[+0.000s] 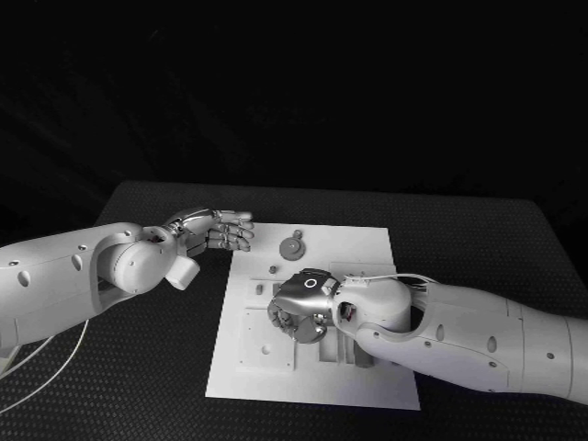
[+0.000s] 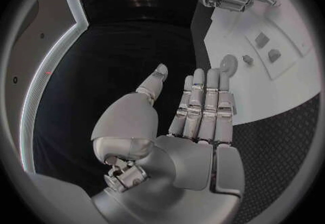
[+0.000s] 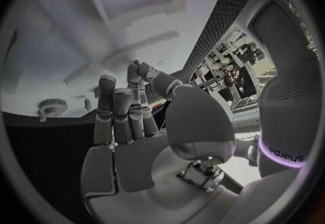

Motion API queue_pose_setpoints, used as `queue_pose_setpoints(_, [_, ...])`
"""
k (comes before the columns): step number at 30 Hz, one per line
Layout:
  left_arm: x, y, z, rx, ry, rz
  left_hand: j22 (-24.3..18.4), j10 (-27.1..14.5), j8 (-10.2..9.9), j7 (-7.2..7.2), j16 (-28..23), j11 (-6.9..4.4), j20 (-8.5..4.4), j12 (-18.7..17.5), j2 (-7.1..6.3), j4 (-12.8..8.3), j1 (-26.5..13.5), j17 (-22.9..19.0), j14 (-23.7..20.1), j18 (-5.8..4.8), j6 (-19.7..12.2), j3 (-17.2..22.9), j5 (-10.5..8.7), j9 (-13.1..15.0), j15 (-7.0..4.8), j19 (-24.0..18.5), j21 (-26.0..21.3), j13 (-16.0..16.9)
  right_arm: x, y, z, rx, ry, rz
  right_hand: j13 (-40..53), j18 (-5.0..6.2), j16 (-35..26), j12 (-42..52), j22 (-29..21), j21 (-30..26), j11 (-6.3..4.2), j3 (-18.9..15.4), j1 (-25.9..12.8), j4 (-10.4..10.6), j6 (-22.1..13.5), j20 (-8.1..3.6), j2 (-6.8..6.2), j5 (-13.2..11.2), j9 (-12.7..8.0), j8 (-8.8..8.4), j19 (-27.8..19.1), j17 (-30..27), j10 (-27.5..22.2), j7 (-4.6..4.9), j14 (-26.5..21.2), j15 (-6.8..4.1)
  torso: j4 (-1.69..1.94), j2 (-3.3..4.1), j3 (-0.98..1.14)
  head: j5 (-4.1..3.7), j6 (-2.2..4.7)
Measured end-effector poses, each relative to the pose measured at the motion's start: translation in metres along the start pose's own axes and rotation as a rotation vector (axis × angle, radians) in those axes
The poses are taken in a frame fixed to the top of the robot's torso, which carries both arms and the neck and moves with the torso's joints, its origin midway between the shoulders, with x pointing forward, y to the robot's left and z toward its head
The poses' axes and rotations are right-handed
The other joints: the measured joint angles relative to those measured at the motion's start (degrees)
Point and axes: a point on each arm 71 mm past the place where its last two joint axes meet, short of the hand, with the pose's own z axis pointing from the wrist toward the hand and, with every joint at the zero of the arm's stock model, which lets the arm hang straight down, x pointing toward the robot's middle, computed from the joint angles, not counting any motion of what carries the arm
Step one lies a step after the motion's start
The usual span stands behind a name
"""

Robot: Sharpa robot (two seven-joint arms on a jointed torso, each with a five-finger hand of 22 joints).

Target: Assemble the parts on the task board

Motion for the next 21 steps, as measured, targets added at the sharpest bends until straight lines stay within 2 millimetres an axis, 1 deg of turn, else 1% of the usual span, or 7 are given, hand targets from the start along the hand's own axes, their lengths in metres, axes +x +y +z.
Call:
queue_pose_setpoints(3, [-0.0001, 0.0000, 0.0000, 0.000, 0.000, 0.001, 0.00, 0.00, 0.00, 0.00, 0.00, 0.00, 0.00, 0.00, 0.00, 0.00, 0.00, 0.00, 0.00, 0.00, 0.00, 0.00, 0.00, 0.00, 0.00, 0.00, 0.00, 0.00, 0.0006, 0.0012, 0.0013, -0.003, 0.003, 0.000, 0.03, 0.00, 0.00, 0.00, 0.00, 0.00, 0.00, 0.00, 0.01, 0.00, 0.03, 0.00, 0.01, 0.00, 0.08, -0.03, 0.00, 0.00, 0.00, 0.03, 0.01, 0.00, 0.00, 0.01, 0.00, 0.00, -0.02])
queue_pose_setpoints(4, [0.0000, 0.0000, 0.0000, 0.000, 0.000, 0.001, 0.00, 0.00, 0.00, 0.00, 0.00, 0.00, 0.00, 0.00, 0.00, 0.00, 0.00, 0.00, 0.00, 0.00, 0.00, 0.00, 0.00, 0.00, 0.00, 0.00, 0.00, 0.00, 0.0008, 0.0015, 0.0015, -0.003, 0.004, 0.000, 0.05, 0.00, 0.00, 0.01, 0.00, 0.00, 0.00, 0.00, 0.01, 0.00, 0.02, 0.00, 0.01, 0.00, 0.93, -0.12, 0.00, 0.00, 0.00, 0.03, 0.01, 0.00, 0.00, 0.01, 0.00, 0.00, -0.02])
queue_pose_setpoints(6, [0.0001, 0.0000, 0.0000, 0.000, 0.001, 0.001, 0.00, 0.00, 0.00, 0.00, 0.00, 0.00, 0.00, 0.00, 0.00, 0.00, 0.00, 0.04, 0.00, 0.00, 0.00, 0.00, 0.00, 0.00, 0.00, 0.00, 0.00, 0.00, 0.0011, 0.0020, 0.0019, -0.004, 0.007, 0.000, 0.08, 0.00, 0.00, 0.01, 0.00, 0.00, 0.00, 0.00, 0.02, 0.00, 0.01, 0.00, 0.02, 0.00, 1.35, -0.12, 0.00, 0.00, 0.00, 0.04, 0.01, 0.00, 0.00, 0.01, 0.00, 0.00, -0.05])
queue_pose_setpoints(9, [0.0003, 0.0000, 0.0000, -0.001, 0.002, 0.001, 0.00, 0.00, 0.00, 0.00, 0.00, 0.00, 0.00, 0.00, 0.00, 0.00, 0.00, 0.05, 0.00, 0.00, 0.00, 0.00, 0.00, 0.00, 0.00, 0.00, 0.00, 0.00, 0.0035, 0.0017, 0.0020, -0.002, 0.017, 0.000, 0.08, 0.00, 0.00, 0.01, 0.00, 0.00, 0.00, -0.01, 0.03, -0.01, -0.01, 0.00, 0.03, -0.02, 1.34, 0.05, 0.00, 0.00, 0.00, 0.06, 0.01, 0.00, 0.00, 0.01, 0.00, 0.02, -0.06])
queue_pose_setpoints(11, [0.0002, 0.0000, -0.0001, -0.001, 0.002, 0.002, 0.00, 0.00, 0.00, 0.00, 0.00, 0.00, 0.00, 0.00, 0.00, 0.00, 0.00, 0.04, 0.00, 0.00, 0.00, 0.00, 0.00, 0.00, 0.00, 0.00, 0.00, 0.00, 0.0047, 0.0011, 0.0017, 0.001, 0.023, 0.000, 0.06, 0.00, 0.00, 0.01, 0.00, 0.00, 0.00, -0.01, 0.04, -0.01, -0.02, 0.01, 0.04, 0.13, 2.20, 0.07, 0.00, 0.00, 0.00, 0.06, 0.01, 0.00, 0.00, 0.01, -0.01, 0.03, -0.09])
queue_pose_setpoints(21, [0.0000, 0.0001, -0.0005, -0.001, 0.002, 0.002, -0.05, 0.00, 0.00, 0.00, 0.00, 0.00, 0.00, 0.00, 0.00, 0.00, 0.00, 0.04, 0.00, 0.00, 0.00, 0.00, 0.00, 0.00, 0.00, 0.00, 0.00, 0.00, 0.0049, 0.0007, 0.0017, 0.008, 0.034, -0.002, 0.10, 0.00, 0.00, 0.00, 0.00, 0.00, 0.00, -0.08, 0.17, -0.07, -0.14, 0.02, 0.17, 0.19, 2.85, 0.07, 0.01, 0.00, 0.00, 0.15, 0.00, 0.01, 0.00, 0.00, -0.02, 0.06, -0.20])
